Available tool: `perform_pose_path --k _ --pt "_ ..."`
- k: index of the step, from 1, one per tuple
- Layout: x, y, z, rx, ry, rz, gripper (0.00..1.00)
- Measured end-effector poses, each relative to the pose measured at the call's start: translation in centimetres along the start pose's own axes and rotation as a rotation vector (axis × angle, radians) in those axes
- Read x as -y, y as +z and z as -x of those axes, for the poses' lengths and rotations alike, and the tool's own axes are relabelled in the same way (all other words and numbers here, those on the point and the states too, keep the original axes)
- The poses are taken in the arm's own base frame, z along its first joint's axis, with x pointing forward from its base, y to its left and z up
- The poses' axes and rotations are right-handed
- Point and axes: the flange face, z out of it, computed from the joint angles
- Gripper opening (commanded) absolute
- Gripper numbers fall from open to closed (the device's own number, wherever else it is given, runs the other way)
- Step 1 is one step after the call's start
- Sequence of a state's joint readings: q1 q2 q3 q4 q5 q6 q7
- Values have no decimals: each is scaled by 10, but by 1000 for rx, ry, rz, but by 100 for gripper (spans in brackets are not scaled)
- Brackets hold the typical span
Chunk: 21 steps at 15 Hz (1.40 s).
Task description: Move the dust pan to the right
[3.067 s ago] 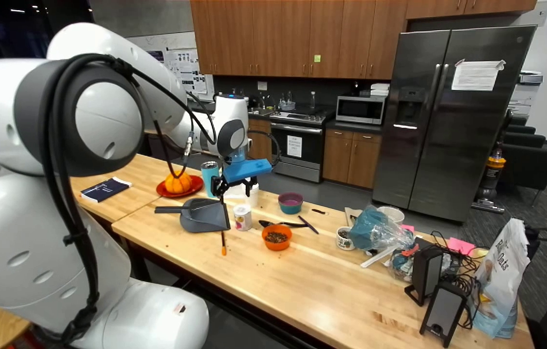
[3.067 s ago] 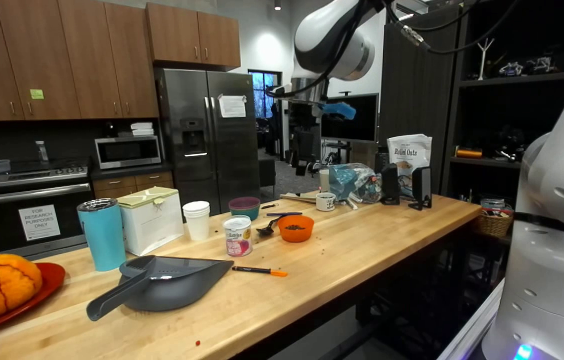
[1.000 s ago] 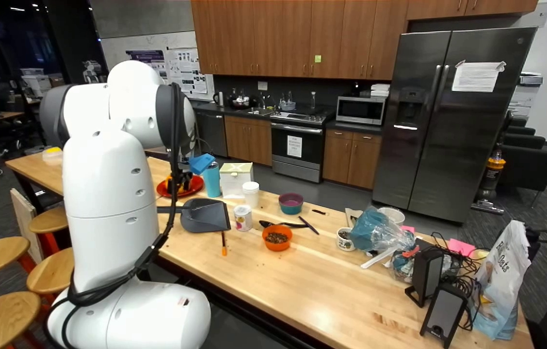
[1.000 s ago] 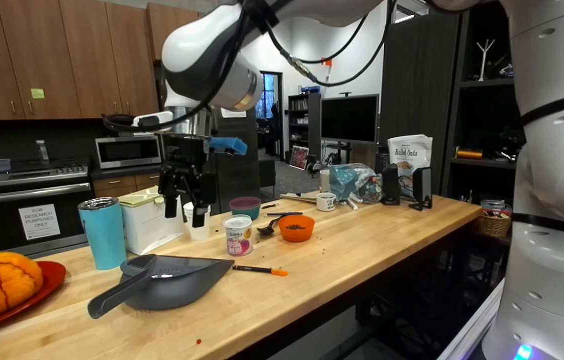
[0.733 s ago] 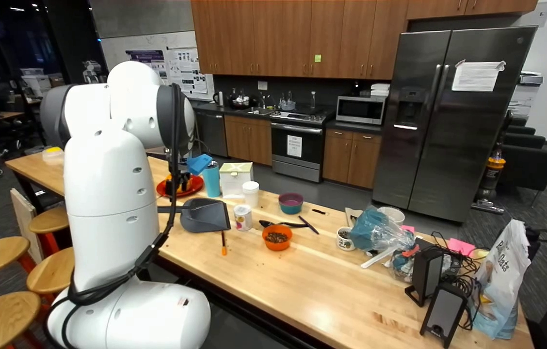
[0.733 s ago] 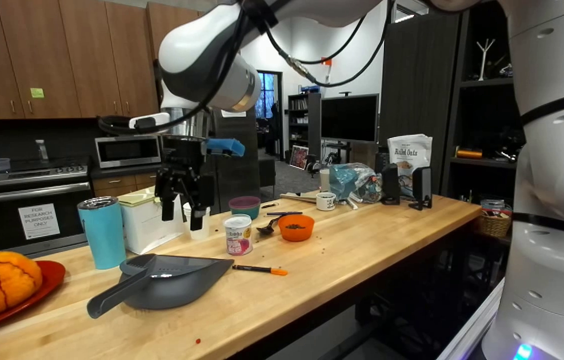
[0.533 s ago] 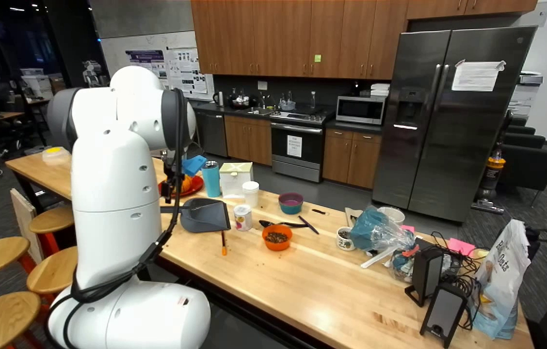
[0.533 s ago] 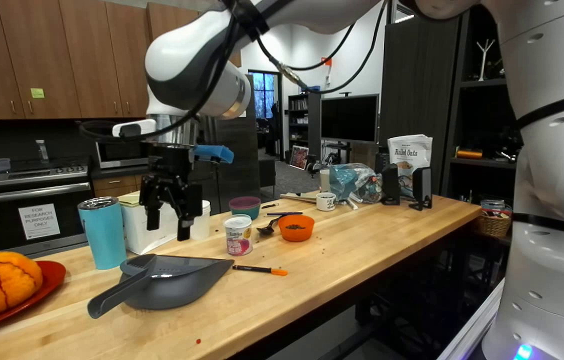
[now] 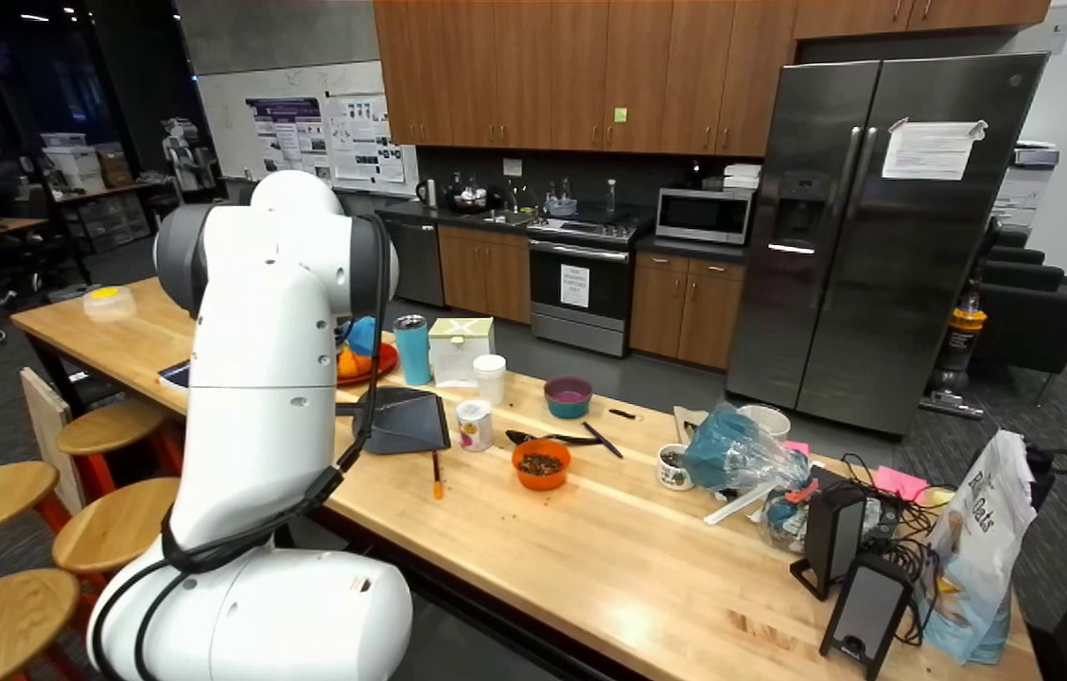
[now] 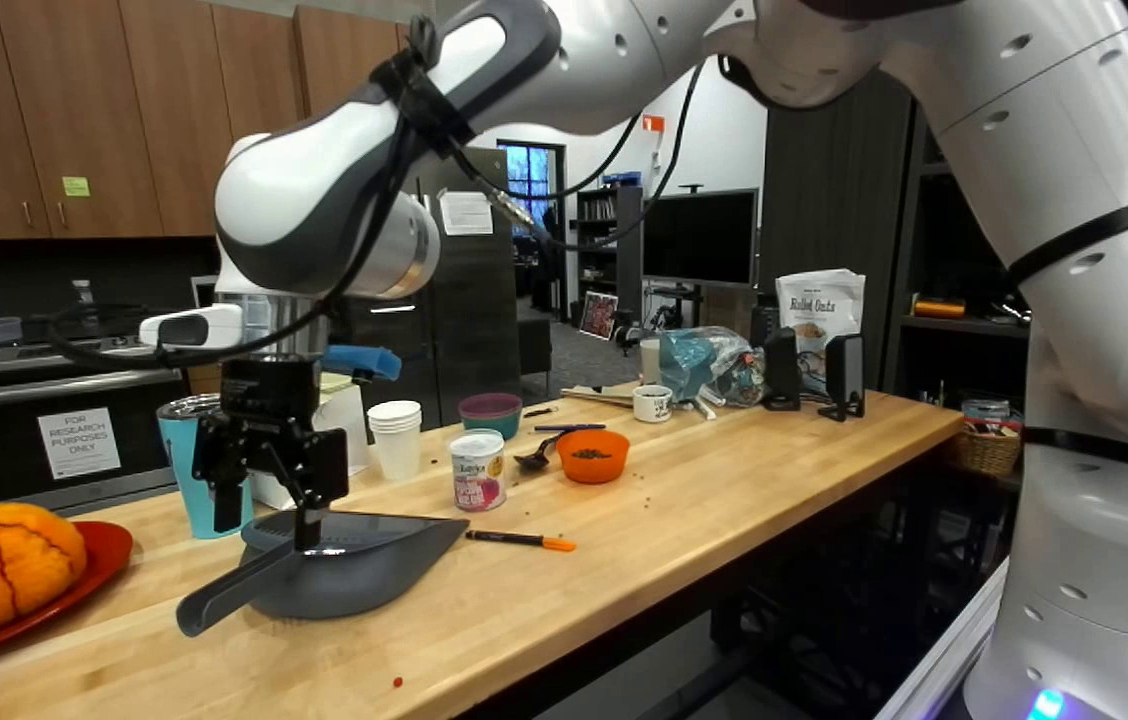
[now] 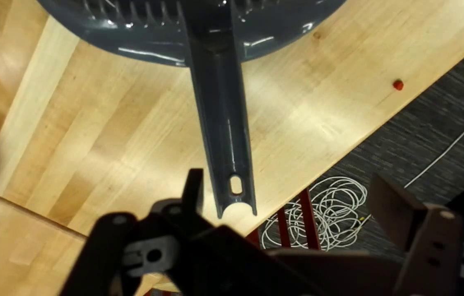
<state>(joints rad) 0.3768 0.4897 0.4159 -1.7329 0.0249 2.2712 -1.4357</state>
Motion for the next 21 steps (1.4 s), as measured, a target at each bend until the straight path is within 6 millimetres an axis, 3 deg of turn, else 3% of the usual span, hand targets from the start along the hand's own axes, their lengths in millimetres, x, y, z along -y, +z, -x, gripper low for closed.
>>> perform_pose_path --k 4,9,21 --pt "-18 18 0 -31 -95 -6 100" --pt "-31 23 -5 -50 -149 -14 100" --pt "-29 44 -33 -65 -188 -108 100"
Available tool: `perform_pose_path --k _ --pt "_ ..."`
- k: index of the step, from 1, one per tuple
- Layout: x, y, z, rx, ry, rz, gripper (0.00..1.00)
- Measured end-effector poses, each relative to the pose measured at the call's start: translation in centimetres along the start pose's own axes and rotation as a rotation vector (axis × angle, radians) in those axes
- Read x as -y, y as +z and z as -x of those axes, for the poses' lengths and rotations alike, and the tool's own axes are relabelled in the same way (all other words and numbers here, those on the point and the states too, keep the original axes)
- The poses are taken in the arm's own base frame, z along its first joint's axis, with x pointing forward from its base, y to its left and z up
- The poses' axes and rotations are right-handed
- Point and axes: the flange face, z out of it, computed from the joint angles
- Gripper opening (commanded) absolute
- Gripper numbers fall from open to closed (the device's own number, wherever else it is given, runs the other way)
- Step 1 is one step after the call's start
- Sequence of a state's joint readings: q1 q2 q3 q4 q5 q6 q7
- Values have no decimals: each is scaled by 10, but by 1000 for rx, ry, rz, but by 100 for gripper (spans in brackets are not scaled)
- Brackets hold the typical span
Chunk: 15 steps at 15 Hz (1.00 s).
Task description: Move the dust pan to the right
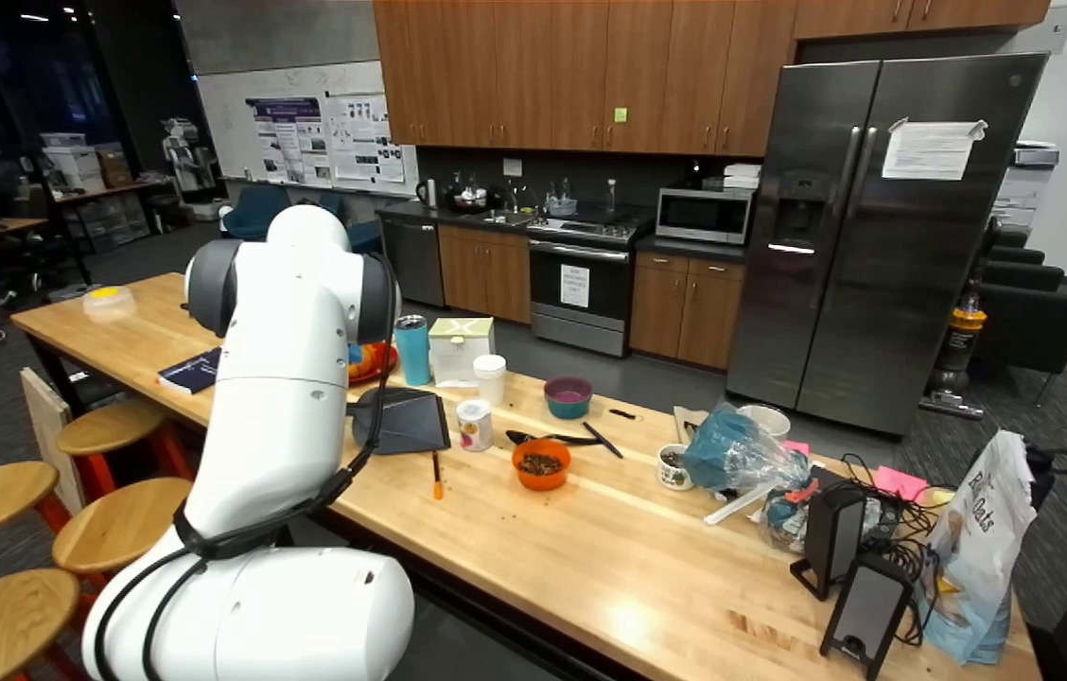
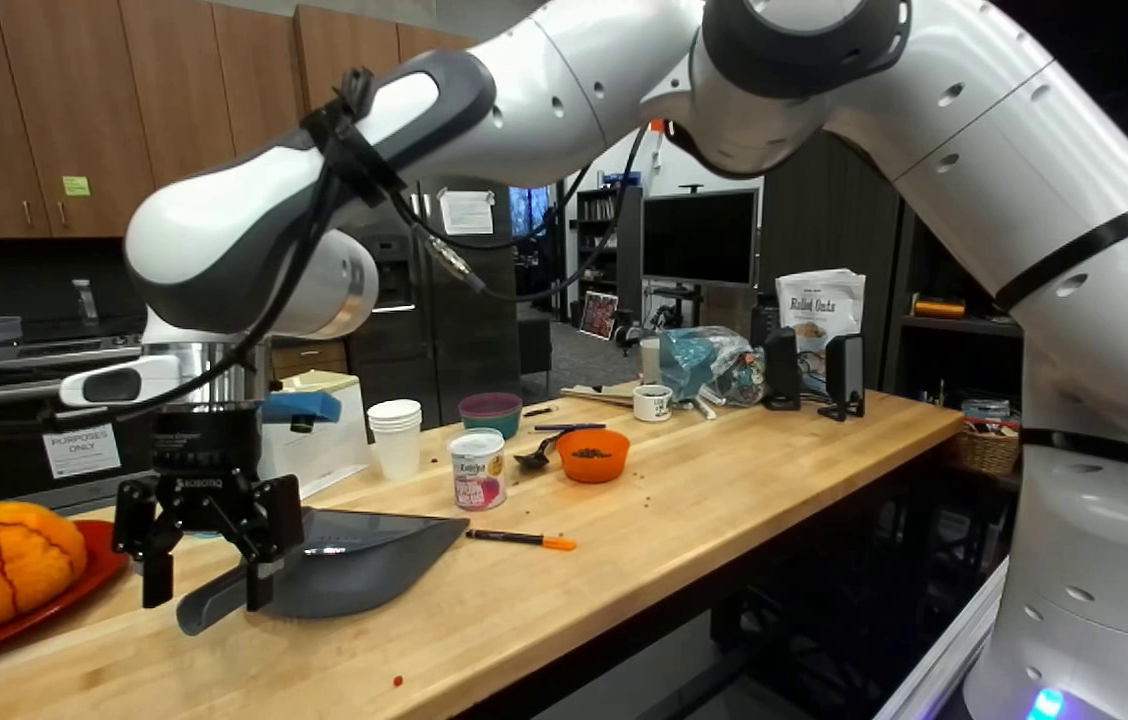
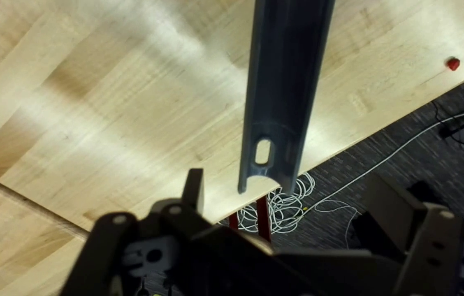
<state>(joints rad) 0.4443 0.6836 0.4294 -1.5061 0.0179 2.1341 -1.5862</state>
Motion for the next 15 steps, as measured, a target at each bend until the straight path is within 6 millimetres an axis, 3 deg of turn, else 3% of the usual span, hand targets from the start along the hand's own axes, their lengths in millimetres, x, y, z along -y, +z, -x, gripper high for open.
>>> perform_pose_path --k 6,7,9,15 --pt "4 13 -1 -4 0 -23 98" --pt "5 15 -1 -4 0 -25 74" --pt "6 17 -1 -4 0 -30 71" --pt "7 19 -6 -8 -8 -32 23"
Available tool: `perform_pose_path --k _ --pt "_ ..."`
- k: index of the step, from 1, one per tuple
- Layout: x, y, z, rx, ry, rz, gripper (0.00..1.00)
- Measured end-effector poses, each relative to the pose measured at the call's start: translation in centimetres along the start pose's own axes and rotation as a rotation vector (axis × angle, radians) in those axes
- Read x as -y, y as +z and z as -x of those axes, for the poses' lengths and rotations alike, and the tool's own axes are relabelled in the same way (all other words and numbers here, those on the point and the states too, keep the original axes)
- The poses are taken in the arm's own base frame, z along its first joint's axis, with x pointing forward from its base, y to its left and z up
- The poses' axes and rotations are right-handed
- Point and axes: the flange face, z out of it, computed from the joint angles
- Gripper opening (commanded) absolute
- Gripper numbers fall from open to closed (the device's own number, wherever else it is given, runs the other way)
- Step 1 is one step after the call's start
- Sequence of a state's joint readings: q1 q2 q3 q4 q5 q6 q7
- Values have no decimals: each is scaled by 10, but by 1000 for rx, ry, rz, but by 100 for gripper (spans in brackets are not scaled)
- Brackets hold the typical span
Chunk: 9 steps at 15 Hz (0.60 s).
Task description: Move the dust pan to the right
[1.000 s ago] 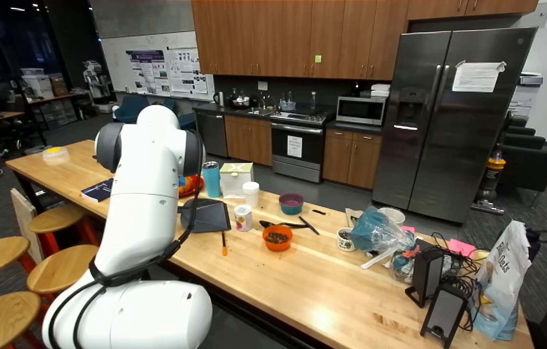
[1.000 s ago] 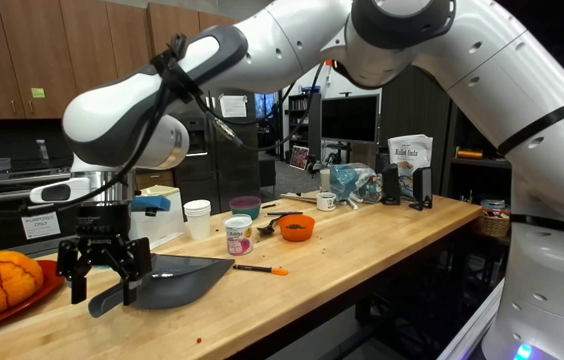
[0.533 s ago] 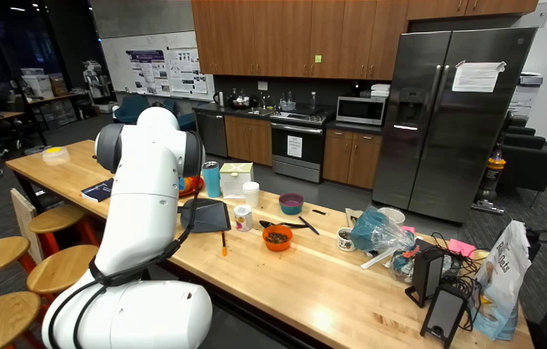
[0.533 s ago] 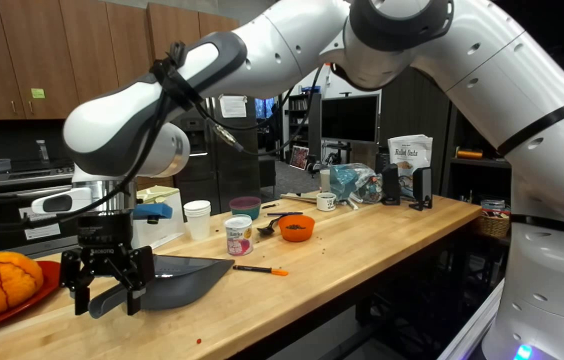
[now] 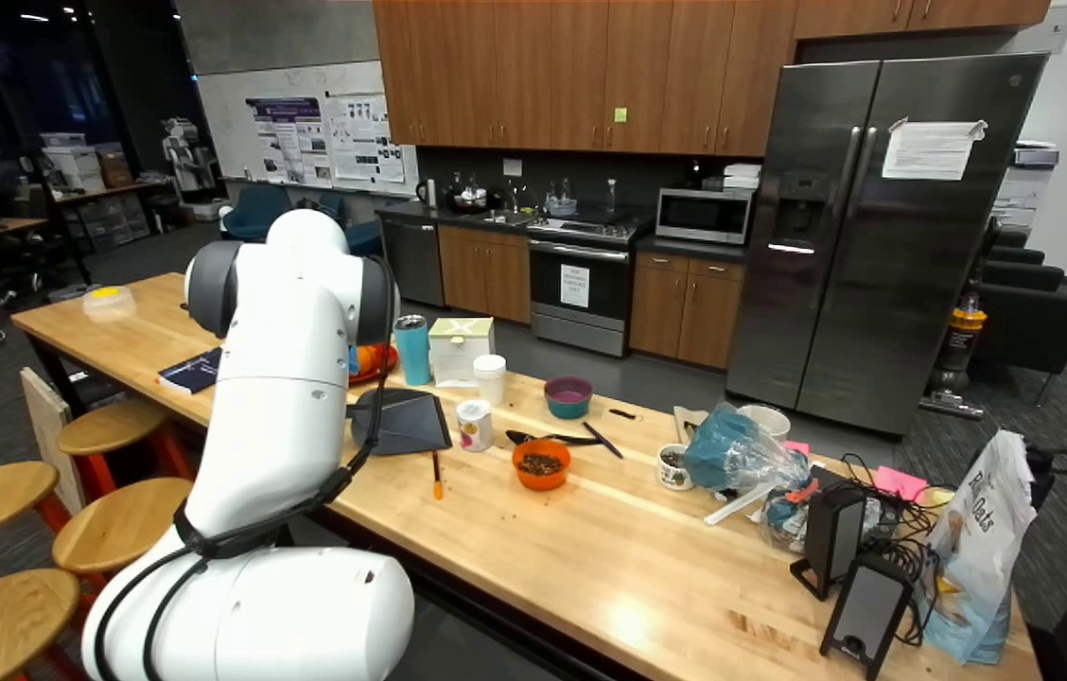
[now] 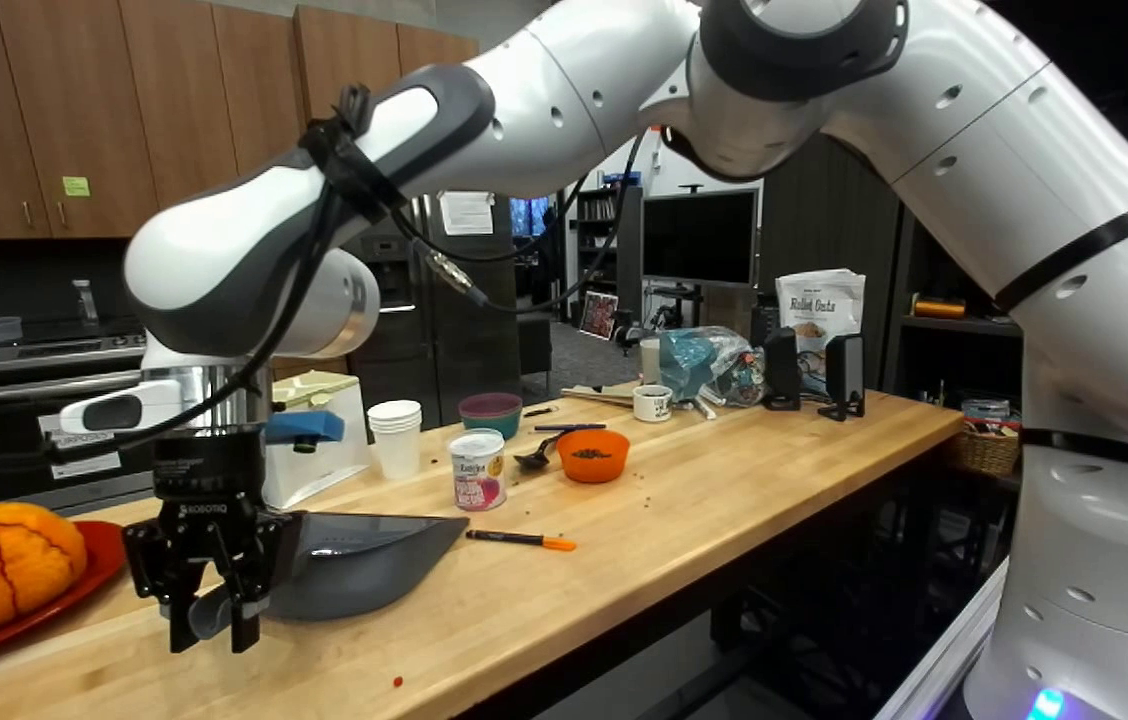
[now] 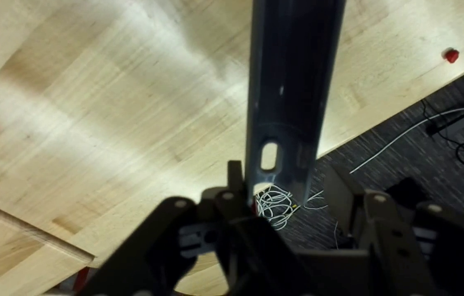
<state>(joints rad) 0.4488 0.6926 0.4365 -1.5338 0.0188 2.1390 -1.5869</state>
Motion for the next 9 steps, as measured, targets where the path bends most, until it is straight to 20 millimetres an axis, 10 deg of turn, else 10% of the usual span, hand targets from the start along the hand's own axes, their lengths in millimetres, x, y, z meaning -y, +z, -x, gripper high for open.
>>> perform_pose_path --k 1,2,9 --pt "0 0 -2 -1 -3 -1 17" --pt "0 0 -3 -2 -5 -1 47" --pt "0 1 -6 -2 -13 -4 86"
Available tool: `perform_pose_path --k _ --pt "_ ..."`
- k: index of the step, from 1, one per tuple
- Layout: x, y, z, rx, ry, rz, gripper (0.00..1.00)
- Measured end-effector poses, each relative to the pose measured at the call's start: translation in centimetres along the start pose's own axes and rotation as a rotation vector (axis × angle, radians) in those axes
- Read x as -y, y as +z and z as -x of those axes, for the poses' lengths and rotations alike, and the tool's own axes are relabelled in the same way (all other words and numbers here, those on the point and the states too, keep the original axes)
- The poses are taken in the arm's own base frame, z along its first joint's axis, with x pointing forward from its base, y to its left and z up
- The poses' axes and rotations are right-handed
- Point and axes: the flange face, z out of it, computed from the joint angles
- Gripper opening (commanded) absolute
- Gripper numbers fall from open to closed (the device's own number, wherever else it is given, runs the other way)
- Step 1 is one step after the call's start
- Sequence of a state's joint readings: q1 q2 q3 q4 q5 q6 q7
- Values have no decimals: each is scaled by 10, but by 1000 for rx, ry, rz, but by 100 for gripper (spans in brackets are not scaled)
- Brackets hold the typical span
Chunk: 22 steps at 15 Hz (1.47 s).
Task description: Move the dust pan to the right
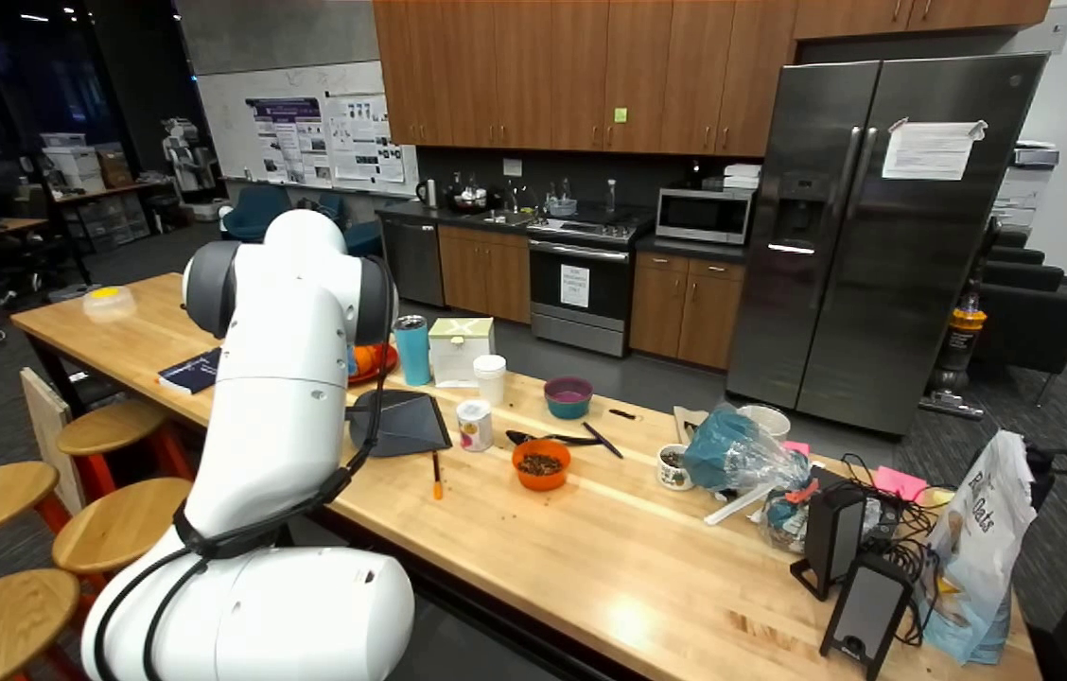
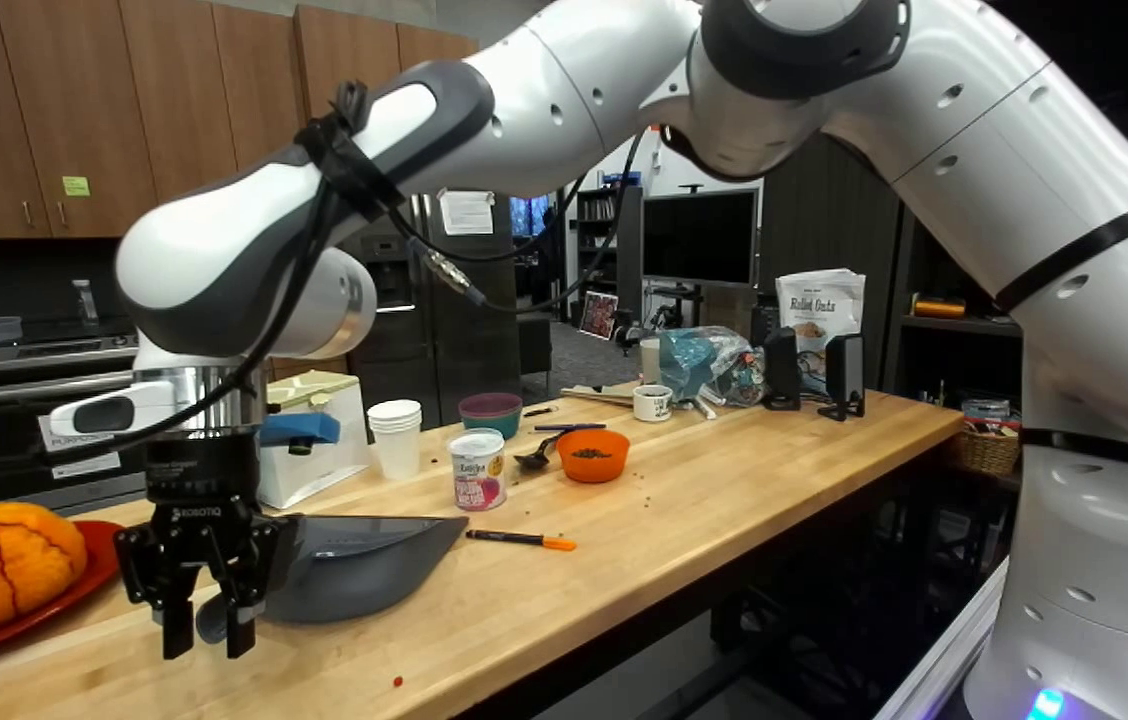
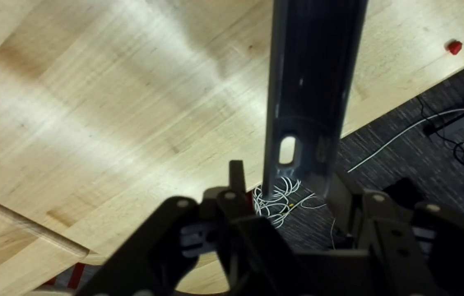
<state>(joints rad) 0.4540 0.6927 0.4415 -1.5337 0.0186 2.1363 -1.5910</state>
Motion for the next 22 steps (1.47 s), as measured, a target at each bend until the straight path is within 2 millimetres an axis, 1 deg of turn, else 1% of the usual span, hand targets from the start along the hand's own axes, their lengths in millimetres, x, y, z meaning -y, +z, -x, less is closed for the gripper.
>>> perform_pose_path --k 2,3,6,14,18,19,20,22 --pt "0 0 -1 0 -1 -1 98" --pt "0 0 -1 0 -1 -1 100" --pt "0 0 1 2 1 -1 100" --pt "1 -4 18 11 26 2 100" --pt "1 -6 23 11 34 4 100" --pt "1 -6 24 11 35 4 98" --pt "1 -6 25 11 37 4 74" --pt "2 -6 28 12 42 1 71"
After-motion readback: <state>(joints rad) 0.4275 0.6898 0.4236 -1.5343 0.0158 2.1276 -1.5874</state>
